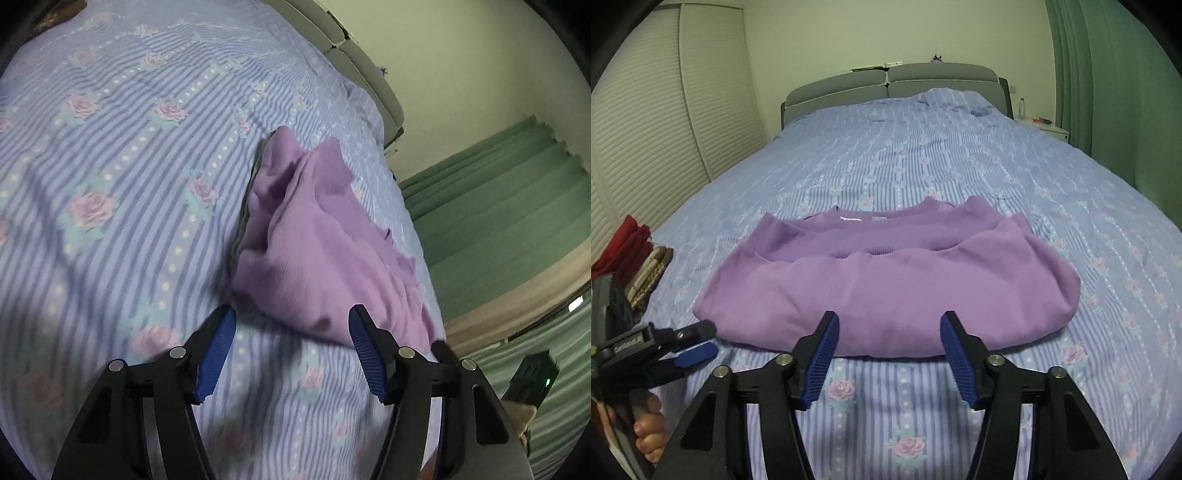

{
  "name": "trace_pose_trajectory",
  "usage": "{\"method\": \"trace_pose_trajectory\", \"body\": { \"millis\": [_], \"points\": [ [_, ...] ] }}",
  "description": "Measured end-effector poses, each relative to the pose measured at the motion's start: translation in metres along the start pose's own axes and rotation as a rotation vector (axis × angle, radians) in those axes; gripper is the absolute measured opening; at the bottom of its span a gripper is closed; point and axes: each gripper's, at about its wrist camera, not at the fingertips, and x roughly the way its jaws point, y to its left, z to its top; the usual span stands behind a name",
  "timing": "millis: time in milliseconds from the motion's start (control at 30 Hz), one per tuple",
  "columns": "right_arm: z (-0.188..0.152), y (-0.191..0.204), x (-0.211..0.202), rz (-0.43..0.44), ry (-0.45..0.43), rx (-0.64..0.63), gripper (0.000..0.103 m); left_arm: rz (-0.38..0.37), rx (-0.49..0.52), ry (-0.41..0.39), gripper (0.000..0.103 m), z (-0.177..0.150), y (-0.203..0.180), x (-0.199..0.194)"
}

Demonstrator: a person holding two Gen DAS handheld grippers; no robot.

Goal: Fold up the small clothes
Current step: 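Grasp the sweatshirt side edge with the left tool while the right tool grasps the hem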

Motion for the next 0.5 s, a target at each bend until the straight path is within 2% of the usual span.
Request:
{"method": "trace_pose_trajectory", "body": {
  "millis": [133,300,367,400,433,500],
  "points": [
    [0.001,-0.006,0.008,0.011,0.010,0.035,0.042,-0.037,-0.052,-0.009,0.062,0.008,0.004,0.015],
    [0.004,-0.005,0.022,0.061,0.016,0.085,0.025,0.001,-0.052,-0.047,0.060,0.016,-0.006,0.032],
    [0.005,0.002,0.027,0.076,0.016,0.081,0.022,0.072,-0.004,-0.057,0.037,0.019,-0.015,0.039],
    [0.006,0.006,0.030,0.081,0.015,0.072,0.020,0.085,0.022,-0.058,0.034,0.021,-0.017,0.040],
    [0.007,0.009,0.030,0.083,0.014,0.066,0.019,0.079,0.035,-0.059,0.027,0.023,-0.016,0.038],
    [0.008,0.018,0.032,0.090,0.008,0.041,0.017,0.073,0.069,-0.071,0.025,0.027,-0.018,0.031]
  ]
}}
